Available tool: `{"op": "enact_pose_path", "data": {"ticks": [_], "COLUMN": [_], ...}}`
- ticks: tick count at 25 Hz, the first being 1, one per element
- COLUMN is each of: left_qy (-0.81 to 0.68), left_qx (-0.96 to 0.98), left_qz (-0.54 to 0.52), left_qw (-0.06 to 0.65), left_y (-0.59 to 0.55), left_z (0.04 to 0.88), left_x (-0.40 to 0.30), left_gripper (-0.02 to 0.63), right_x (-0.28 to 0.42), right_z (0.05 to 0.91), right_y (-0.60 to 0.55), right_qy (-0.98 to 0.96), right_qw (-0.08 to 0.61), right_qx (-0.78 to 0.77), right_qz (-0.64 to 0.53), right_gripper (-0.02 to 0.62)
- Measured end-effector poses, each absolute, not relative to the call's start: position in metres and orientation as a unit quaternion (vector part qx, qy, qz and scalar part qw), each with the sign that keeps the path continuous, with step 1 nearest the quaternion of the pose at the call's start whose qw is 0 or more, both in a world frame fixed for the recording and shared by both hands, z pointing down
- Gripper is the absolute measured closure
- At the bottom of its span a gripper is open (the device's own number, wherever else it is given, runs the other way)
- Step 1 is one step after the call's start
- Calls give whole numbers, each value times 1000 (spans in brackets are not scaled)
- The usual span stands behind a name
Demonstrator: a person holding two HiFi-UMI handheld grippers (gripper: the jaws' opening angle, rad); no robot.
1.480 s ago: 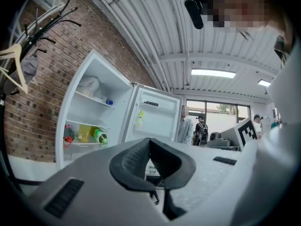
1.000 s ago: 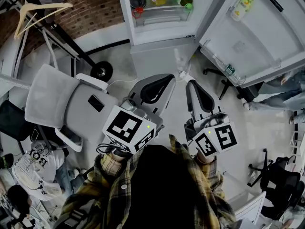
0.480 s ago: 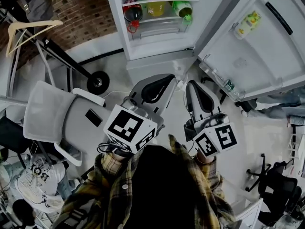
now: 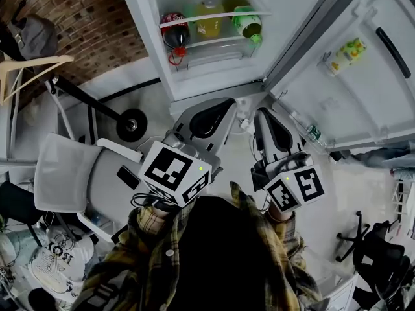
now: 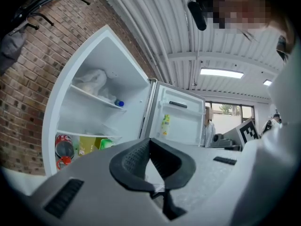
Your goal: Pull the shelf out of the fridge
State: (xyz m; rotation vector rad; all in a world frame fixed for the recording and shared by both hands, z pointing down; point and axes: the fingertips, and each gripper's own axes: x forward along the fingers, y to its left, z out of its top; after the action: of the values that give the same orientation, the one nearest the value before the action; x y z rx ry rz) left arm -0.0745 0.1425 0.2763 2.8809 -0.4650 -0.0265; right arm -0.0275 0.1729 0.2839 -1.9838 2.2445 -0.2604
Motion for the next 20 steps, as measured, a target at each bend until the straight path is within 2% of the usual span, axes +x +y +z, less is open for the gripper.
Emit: {"op": "enact_pose_path", "data": {"ticks": [11,20], "left_qy": [-164,-207], "left_qx": [979,970], "left_qz": [5,-4], "left_qw": [121,128], "left_y": [96,79], "left_z": [287,289], "left_x": [-68,-29], "left_gripper": [603,603], "right_x": [-20,21], "right_z": [294,294], "right_y": [127,109], "right_qy": [743,771], "right_qw": [72,63], "right_qx": [-657,-623], "right_qz": [-107,-113], "right_gripper": [577,578]}}
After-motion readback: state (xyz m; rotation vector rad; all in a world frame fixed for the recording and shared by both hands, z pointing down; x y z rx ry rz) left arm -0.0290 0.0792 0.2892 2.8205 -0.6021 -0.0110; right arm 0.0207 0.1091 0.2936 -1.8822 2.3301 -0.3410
